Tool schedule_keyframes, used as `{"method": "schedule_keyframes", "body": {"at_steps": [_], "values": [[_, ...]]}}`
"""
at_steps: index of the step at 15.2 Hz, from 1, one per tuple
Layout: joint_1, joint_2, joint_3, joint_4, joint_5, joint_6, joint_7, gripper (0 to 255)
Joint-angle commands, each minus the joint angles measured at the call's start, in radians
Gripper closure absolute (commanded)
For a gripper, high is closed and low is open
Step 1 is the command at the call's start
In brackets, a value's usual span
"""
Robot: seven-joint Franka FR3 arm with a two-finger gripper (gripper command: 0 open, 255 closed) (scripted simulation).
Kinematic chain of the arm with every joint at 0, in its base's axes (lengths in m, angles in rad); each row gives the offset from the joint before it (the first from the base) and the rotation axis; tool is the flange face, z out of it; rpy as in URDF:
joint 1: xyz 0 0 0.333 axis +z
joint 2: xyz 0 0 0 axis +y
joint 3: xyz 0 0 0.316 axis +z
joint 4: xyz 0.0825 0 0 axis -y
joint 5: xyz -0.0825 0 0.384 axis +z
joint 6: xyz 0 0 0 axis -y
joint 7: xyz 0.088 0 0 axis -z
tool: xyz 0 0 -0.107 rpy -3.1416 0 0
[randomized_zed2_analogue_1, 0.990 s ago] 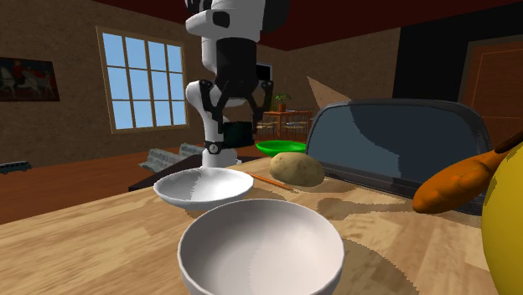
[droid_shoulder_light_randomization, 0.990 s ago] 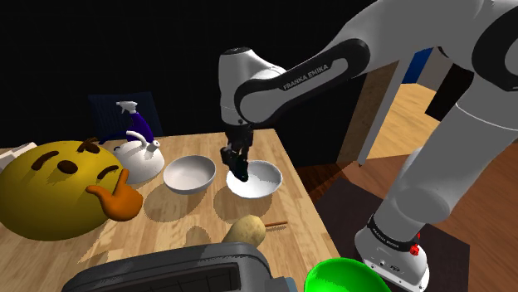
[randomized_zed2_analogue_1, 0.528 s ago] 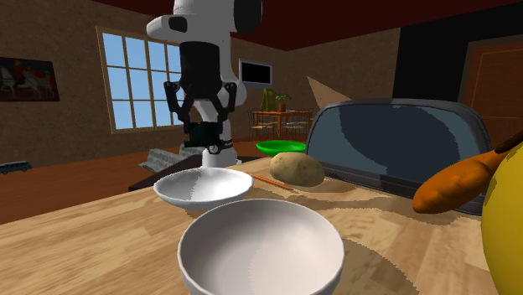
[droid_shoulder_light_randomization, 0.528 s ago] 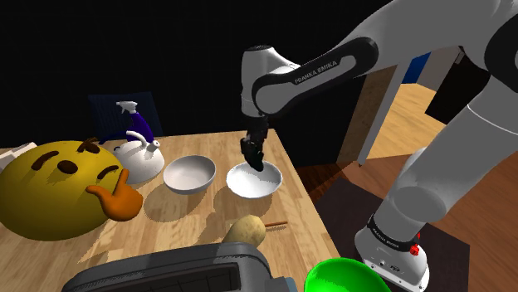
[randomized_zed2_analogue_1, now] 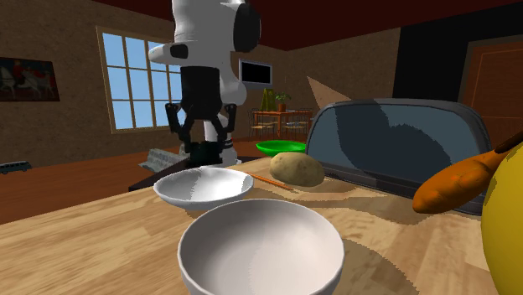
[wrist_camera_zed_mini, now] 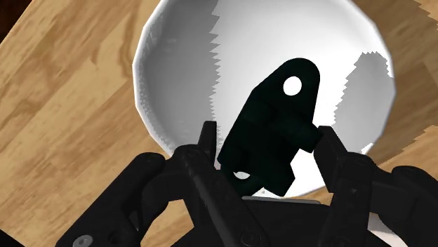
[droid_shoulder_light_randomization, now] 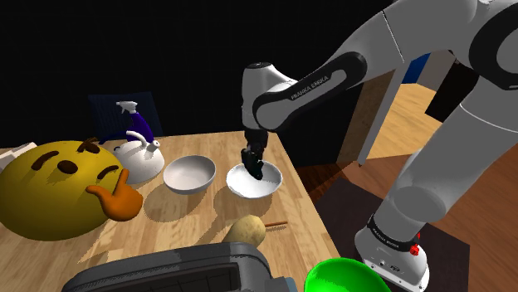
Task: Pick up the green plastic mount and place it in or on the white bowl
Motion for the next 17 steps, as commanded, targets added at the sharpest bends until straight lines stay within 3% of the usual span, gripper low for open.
{"method": "schedule_keyframes", "body": {"at_steps": [1,5,13,14,17], "values": [[-0.002,0.017,0.0,-0.012,-0.006,0.029,0.003,255],[-0.004,0.066,0.004,-0.036,-0.026,0.1,0.018,255],[-0.004,0.066,0.004,-0.036,-0.026,0.1,0.018,255],[-0.004,0.066,0.004,-0.036,-0.026,0.1,0.018,0],[-0.004,0.066,0.004,-0.036,-0.026,0.1,0.018,0]]}}
